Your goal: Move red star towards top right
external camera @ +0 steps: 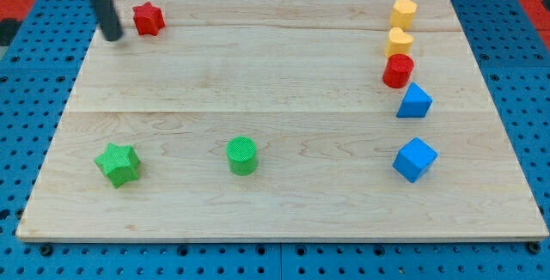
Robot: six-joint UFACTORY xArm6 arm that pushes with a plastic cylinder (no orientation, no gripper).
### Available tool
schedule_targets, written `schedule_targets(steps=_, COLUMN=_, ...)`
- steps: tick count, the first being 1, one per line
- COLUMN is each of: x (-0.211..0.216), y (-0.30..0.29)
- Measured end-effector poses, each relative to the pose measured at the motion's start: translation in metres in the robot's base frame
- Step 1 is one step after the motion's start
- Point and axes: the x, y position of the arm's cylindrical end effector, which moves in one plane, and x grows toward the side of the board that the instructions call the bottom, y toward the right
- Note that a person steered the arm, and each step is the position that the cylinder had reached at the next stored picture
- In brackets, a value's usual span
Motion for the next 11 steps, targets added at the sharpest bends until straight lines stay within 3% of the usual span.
schedule_targets(steps=2, x=-0.055, y=0.097)
schedule_targets(steps=5, x=-0.06, y=0.29)
schedule_targets(steps=7, x=-0.065, y=0.374)
schedule_targets(steps=8, x=-0.07, y=0.399)
schedule_targets(steps=10, x=-0.08, y=0.36)
schedule_targets(steps=11, x=-0.085, y=0.38)
